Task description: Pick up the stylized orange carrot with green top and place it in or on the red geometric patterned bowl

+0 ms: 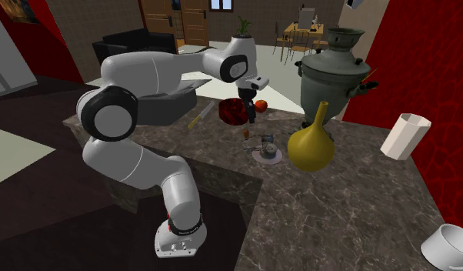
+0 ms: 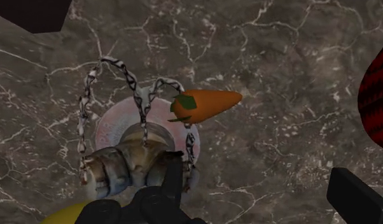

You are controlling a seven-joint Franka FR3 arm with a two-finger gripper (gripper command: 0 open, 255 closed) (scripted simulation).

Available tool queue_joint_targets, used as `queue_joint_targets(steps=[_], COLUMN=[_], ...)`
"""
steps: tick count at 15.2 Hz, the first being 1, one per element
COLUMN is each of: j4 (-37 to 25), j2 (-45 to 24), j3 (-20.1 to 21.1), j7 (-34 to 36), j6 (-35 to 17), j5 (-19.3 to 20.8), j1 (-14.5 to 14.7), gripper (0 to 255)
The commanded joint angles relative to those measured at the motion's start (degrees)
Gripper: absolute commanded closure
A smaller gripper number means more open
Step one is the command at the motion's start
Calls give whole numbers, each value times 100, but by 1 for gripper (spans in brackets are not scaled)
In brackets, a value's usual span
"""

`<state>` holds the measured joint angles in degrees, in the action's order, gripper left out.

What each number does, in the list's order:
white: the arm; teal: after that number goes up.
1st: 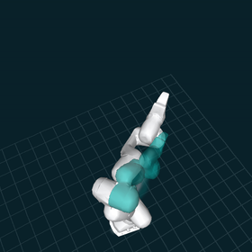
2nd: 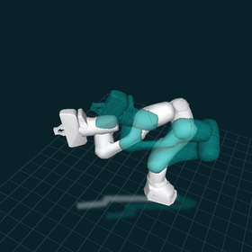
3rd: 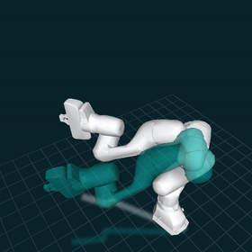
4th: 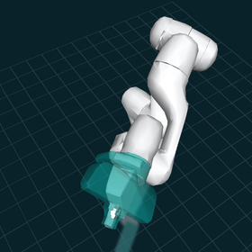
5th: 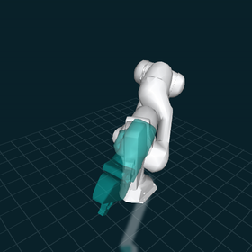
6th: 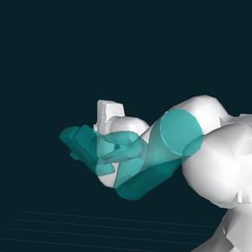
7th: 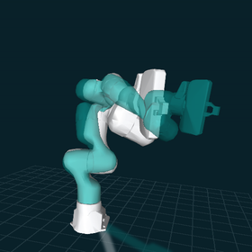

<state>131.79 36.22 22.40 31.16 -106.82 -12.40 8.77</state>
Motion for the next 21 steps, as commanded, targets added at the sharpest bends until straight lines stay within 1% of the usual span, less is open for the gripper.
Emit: queue_joint_targets(steps=[1,9,17,18,21], j4=[-164,308,306,306,306], j2=[-154,-285,-287,-287,-287], j3=[242,373,373,373,373], j7=[261,259,259,259,259], j6=[-139,-744,-743,-743,-743], j5=[-58,-106,-105,-105,-105], j1=[30,32,32,32,32], gripper=[0,0,0,255,255])
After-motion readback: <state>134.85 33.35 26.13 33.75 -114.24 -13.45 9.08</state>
